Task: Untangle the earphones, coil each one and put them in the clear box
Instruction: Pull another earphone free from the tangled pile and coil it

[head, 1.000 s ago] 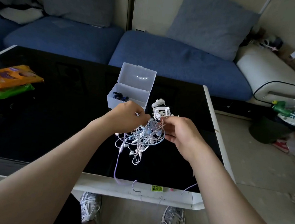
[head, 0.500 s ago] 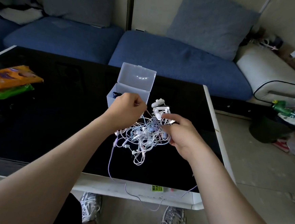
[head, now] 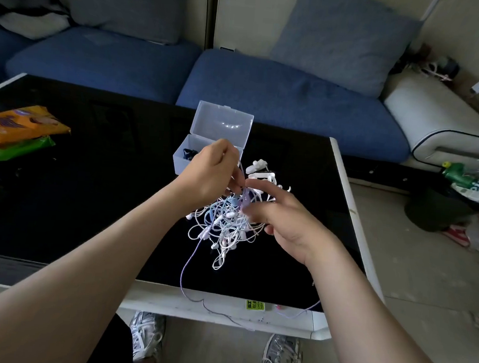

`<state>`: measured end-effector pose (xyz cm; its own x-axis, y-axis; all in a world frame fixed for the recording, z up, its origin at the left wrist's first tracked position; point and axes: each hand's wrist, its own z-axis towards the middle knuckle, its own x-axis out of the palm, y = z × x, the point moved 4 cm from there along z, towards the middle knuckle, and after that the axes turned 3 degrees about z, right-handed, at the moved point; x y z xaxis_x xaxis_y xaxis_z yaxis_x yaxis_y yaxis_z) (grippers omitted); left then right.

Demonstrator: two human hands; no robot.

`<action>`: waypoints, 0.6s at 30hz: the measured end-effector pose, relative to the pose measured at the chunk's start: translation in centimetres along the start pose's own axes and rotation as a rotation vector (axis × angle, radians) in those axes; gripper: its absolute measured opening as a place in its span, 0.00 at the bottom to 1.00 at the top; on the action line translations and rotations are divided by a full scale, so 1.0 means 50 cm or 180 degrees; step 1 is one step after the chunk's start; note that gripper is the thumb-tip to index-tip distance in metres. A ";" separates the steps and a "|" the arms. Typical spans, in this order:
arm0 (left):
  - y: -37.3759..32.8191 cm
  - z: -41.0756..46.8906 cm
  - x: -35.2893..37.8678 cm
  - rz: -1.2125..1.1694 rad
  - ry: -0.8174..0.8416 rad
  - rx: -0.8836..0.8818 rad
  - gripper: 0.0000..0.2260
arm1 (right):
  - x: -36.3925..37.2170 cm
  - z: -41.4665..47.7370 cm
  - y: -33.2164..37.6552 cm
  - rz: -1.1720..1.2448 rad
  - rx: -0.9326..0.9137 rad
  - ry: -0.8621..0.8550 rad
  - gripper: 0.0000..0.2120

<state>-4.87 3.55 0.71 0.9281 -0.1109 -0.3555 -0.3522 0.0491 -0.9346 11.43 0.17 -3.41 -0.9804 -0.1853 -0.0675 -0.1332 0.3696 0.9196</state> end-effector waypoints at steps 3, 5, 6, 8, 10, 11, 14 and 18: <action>-0.005 -0.003 -0.001 -0.0019 -0.0007 0.0015 0.13 | -0.003 0.003 0.000 0.0459 -0.0061 -0.0236 0.12; -0.007 -0.003 -0.004 -0.0056 -0.0064 -0.0019 0.14 | -0.003 0.008 -0.001 0.0770 -0.0161 -0.0320 0.14; -0.006 -0.003 -0.004 -0.0091 -0.0074 -0.0061 0.15 | -0.002 0.009 -0.002 0.0810 -0.0192 -0.0334 0.16; -0.003 -0.003 -0.003 -0.0140 -0.0084 -0.0141 0.17 | -0.002 0.011 0.000 0.0681 -0.0236 -0.0392 0.19; -0.004 -0.006 -0.002 -0.0063 -0.0086 -0.0176 0.18 | -0.002 0.010 0.001 0.0505 -0.0264 -0.0436 0.18; -0.004 -0.006 -0.002 0.0015 -0.0099 -0.0165 0.17 | -0.001 0.009 0.003 0.0462 -0.0291 -0.0452 0.17; 0.005 -0.005 -0.009 0.0219 -0.0226 -0.0170 0.14 | 0.002 0.008 0.007 0.0485 -0.0344 -0.0496 0.10; 0.014 -0.005 -0.013 0.0072 -0.0311 -0.0287 0.10 | 0.008 0.012 0.007 0.0505 -0.0371 -0.0518 0.04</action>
<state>-5.78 3.39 0.28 0.9256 -0.0133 -0.3784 -0.3786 -0.0396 -0.9247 10.90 0.77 -3.33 -0.9994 0.0191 0.0286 0.0328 0.2730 0.9614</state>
